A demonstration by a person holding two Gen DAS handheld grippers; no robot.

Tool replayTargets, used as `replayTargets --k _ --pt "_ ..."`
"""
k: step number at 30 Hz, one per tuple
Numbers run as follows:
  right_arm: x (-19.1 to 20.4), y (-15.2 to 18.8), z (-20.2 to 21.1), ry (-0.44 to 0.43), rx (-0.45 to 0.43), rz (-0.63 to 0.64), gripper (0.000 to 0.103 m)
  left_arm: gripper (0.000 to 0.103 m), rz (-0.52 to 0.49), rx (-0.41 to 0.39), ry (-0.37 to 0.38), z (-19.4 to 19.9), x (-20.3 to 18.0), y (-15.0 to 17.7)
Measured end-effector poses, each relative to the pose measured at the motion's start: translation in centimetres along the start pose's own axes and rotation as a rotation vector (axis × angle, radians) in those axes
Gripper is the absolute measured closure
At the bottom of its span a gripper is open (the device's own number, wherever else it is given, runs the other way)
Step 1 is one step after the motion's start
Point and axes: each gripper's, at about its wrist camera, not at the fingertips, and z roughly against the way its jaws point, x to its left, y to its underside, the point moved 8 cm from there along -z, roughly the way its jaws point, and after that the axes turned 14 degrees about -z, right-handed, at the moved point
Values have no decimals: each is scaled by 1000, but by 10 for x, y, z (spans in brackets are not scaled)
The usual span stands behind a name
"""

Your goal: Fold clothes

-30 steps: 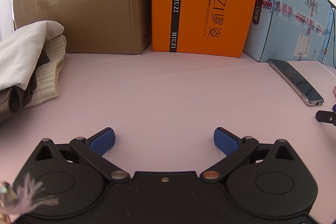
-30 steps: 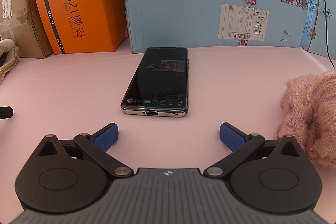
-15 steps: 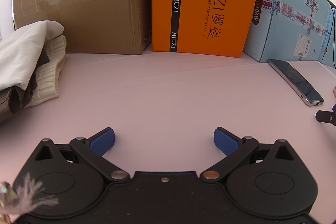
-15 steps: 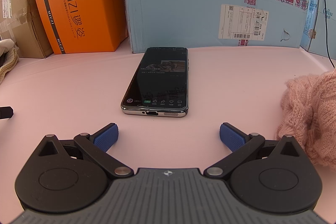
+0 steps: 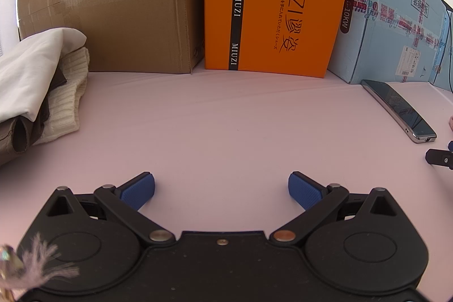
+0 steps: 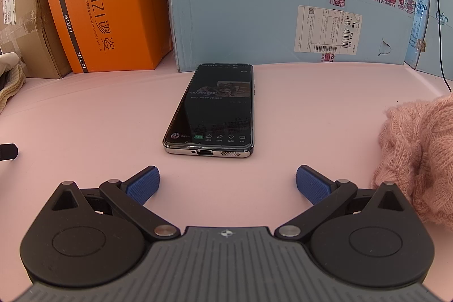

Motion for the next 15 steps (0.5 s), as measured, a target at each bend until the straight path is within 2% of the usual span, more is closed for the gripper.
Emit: replayTargets --k 15 --pt "0 0 0 0 0 0 0 0 0 0 0 0 3 1"
